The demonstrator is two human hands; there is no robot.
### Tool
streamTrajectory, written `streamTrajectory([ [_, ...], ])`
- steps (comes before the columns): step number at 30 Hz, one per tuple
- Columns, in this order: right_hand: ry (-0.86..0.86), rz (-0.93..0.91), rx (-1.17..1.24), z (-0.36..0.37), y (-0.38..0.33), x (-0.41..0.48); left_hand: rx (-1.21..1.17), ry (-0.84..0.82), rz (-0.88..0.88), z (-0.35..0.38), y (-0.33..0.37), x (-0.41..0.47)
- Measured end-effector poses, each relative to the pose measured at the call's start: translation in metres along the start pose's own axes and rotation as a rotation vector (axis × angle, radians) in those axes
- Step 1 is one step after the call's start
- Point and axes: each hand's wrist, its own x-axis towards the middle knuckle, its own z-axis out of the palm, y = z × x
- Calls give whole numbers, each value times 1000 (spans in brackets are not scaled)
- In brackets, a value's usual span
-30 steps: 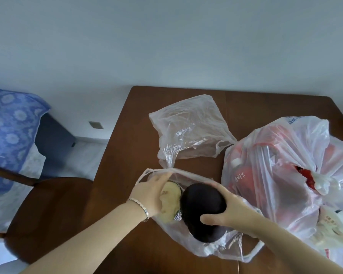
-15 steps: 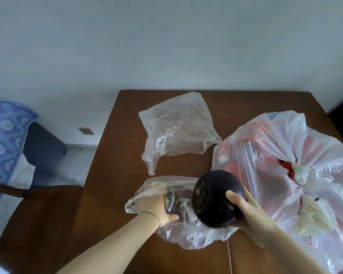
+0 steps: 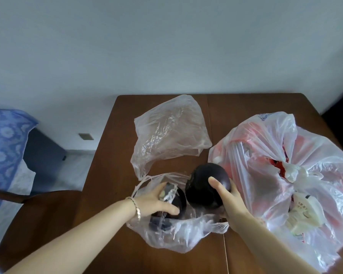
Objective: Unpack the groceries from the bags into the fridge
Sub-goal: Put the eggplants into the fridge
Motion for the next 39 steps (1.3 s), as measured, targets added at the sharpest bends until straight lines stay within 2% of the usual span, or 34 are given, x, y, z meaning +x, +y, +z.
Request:
streamTrajectory([
  [3, 14, -77, 20, 6, -7, 2, -263, 33, 207, -15, 14, -27],
  [6, -40, -104, 68, 10, -23, 4, -844, 92, 303, -20, 13, -36],
  [8, -64, -93, 122, 13, -34, 5, -1091, 126, 401, -18, 22, -42],
  [11, -124, -91, 229, 13, -48, 5, -1205, 98, 451, -13, 40, -49],
  [18, -113, -283, 221, -13, -88, -35, -1215, -174, 445, -12, 71, -58],
  [22, -14, -327, 381, -28, -93, -75, -1125, -311, 457, -9, 98, -55],
  [28, 397, -402, 596, -60, -61, -143, -685, -392, 526, 37, 145, -42],
  [35, 986, -468, 609, -147, 10, -270, -138, -569, 751, 205, 199, -65],
  [39, 1271, -432, 562, -201, 64, -381, 34, -782, 820, 335, 216, -109],
])
